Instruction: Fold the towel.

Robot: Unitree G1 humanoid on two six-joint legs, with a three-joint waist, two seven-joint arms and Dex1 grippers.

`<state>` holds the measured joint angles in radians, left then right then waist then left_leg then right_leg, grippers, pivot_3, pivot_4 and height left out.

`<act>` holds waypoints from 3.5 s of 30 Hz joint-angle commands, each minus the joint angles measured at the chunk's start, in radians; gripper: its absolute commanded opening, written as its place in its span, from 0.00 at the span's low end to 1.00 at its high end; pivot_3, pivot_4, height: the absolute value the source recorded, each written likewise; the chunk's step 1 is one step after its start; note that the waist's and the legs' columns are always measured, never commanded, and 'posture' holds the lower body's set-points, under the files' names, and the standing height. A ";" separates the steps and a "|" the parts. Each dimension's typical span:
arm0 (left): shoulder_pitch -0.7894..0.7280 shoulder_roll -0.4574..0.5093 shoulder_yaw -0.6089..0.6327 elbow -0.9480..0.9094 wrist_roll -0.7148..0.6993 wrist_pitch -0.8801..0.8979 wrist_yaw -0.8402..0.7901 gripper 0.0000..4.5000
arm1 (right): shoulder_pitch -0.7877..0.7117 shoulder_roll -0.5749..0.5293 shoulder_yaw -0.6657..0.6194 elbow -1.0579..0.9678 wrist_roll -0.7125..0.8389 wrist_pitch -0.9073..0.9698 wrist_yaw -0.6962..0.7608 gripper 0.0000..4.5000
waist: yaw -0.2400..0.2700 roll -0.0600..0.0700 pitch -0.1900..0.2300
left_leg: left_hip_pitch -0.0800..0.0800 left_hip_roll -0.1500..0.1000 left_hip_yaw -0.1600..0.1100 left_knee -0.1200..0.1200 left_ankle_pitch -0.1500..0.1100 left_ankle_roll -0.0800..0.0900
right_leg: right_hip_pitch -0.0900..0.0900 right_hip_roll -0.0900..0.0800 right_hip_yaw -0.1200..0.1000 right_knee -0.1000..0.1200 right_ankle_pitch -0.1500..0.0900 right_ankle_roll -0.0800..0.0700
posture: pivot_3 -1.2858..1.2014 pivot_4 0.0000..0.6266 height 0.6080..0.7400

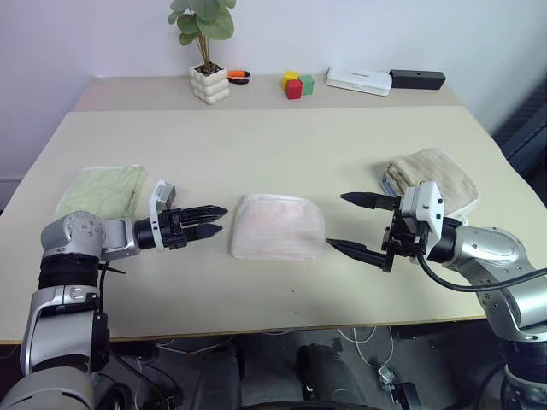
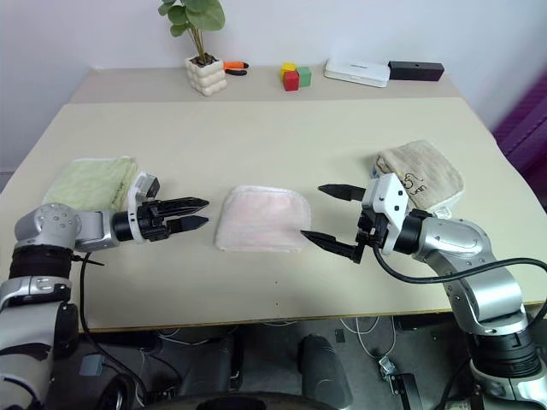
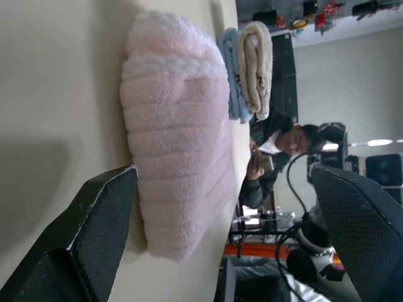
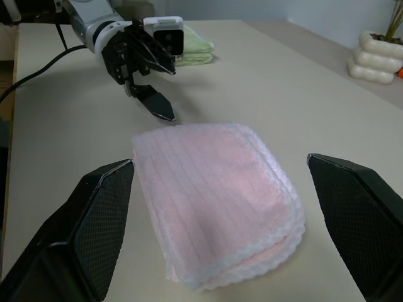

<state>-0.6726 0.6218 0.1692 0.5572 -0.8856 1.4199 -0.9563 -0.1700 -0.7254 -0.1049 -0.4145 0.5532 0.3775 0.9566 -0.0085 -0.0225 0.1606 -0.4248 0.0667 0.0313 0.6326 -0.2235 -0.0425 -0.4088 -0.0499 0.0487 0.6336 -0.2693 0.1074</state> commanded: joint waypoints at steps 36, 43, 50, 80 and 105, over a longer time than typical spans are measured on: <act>-0.124 -0.180 -0.070 0.208 0.224 -0.082 -0.064 0.00 | -0.019 0.013 0.010 -0.028 -0.030 -0.029 -0.045 1.00 | 0.020 0.004 -0.002 | 0.001 -0.001 -0.002 0.005 0.000 0.000 | 0.004 0.001 0.000 0.002 0.000 -0.001 | 0.52 0.24 1.00; -0.094 -0.171 -0.069 0.148 0.223 -0.105 -0.083 0.00 | -0.020 0.017 0.017 -0.030 -0.035 -0.032 -0.048 1.00 | 0.019 0.004 -0.002 | 0.001 -0.001 -0.003 0.005 0.000 0.000 | 0.004 0.001 0.000 0.002 0.000 0.000 | 0.52 0.24 1.00; -0.050 -0.194 0.053 0.018 0.173 -0.142 0.004 0.00 | -0.026 0.021 0.024 -0.028 -0.038 -0.031 -0.050 1.00 | 0.018 0.004 -0.002 | 0.001 0.000 -0.003 0.005 0.000 0.000 | 0.004 0.001 0.000 0.002 0.000 0.000 | 0.52 0.24 1.00; 0.020 -0.186 0.474 -0.394 -0.076 -0.206 0.441 0.00 | -0.116 0.039 0.073 0.055 -0.055 -0.053 0.000 1.00 | 0.014 0.003 -0.002 | 0.000 0.000 -0.003 0.005 0.000 0.000 | 0.003 0.001 0.000 0.002 0.002 0.003 | 0.52 0.24 1.00; 0.057 0.052 0.609 -0.282 -0.127 -0.448 0.364 0.00 | -0.178 0.063 -0.037 0.075 0.180 0.118 0.000 1.00 | 0.013 0.001 0.000 | 0.000 0.000 -0.003 0.004 0.000 0.000 | 0.002 0.001 -0.001 0.002 0.002 0.003 | 0.52 0.24 1.00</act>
<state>-0.6115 0.6487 0.7441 0.3080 -0.9930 1.0072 -0.5700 -0.3291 -0.6595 -0.1240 -0.3366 0.7145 0.4961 0.9511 0.0040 -0.0215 0.1603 -0.4250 0.0668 0.0285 0.6366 -0.2235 -0.0425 -0.4065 -0.0488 0.0481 0.6357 -0.2677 0.1102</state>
